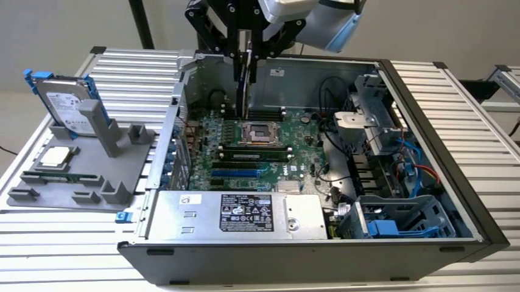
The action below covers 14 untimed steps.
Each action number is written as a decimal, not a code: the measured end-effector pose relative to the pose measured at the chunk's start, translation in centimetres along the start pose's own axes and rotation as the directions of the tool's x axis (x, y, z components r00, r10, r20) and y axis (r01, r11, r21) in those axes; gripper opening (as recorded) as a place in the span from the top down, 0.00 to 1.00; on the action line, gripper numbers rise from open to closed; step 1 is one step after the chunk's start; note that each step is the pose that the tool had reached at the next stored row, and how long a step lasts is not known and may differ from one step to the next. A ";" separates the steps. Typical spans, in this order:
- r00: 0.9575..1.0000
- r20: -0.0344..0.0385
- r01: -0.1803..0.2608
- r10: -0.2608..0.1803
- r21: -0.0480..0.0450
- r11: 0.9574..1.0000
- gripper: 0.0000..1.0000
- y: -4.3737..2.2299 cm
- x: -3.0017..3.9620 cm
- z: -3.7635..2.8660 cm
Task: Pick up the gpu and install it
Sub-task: 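Insert the gpu into the slot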
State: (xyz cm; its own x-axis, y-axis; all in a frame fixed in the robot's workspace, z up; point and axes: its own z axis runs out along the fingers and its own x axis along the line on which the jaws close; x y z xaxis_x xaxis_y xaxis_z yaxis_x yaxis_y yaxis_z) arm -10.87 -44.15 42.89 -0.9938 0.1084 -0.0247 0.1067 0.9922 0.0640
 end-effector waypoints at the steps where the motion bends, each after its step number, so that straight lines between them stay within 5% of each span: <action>1: 1.000 0.000 0.000 0.000 0.000 1.000 1.00 0.00 0.00 0.00; 14: 1.000 0.000 0.000 0.000 0.000 1.000 1.00 -0.02 -0.11 0.00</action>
State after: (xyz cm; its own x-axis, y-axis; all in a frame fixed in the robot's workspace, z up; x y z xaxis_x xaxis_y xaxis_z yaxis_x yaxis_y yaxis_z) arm -10.77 -44.18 42.90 -0.9938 0.1082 -0.0246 0.1065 0.9923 0.0639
